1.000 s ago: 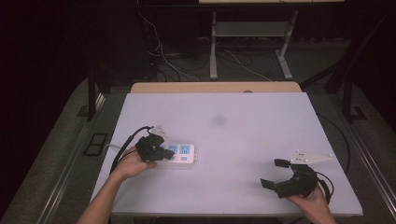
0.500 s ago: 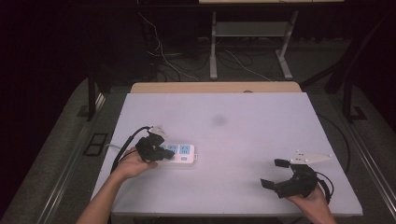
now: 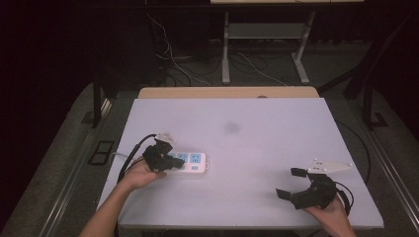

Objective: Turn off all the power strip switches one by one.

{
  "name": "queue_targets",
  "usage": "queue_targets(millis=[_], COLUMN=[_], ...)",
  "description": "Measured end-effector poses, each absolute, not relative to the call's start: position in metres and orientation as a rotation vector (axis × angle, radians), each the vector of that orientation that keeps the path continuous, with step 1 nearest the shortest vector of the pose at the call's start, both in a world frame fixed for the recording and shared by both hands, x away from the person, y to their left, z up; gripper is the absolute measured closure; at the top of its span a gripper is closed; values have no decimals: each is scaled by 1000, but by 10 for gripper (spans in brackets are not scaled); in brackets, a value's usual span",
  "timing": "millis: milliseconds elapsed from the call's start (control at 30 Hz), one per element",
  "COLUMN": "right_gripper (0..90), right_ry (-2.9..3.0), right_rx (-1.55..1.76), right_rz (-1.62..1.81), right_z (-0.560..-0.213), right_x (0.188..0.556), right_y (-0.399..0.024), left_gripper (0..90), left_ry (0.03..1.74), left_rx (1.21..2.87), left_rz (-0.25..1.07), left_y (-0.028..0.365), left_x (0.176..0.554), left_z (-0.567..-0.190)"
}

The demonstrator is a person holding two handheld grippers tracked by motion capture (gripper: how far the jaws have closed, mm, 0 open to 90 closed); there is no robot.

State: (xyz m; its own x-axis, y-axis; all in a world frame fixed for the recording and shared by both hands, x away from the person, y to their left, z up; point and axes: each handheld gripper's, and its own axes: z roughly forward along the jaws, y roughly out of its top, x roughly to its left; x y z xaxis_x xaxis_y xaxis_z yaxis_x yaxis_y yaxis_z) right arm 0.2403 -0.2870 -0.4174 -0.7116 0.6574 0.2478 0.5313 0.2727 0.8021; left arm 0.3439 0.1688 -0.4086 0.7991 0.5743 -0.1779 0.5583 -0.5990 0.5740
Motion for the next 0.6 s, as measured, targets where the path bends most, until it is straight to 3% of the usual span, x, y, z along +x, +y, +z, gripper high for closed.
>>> queue_targets(millis=[600], right_gripper=[4], right_ry=[2388], right_rx=[1136], right_rz=[1426], right_z=[-418], right_x=[241], right_y=[-289], left_gripper=[895], left_ry=[796], left_rx=[2412], left_rz=[91], left_y=[162], left_x=[341], left_z=[-405])
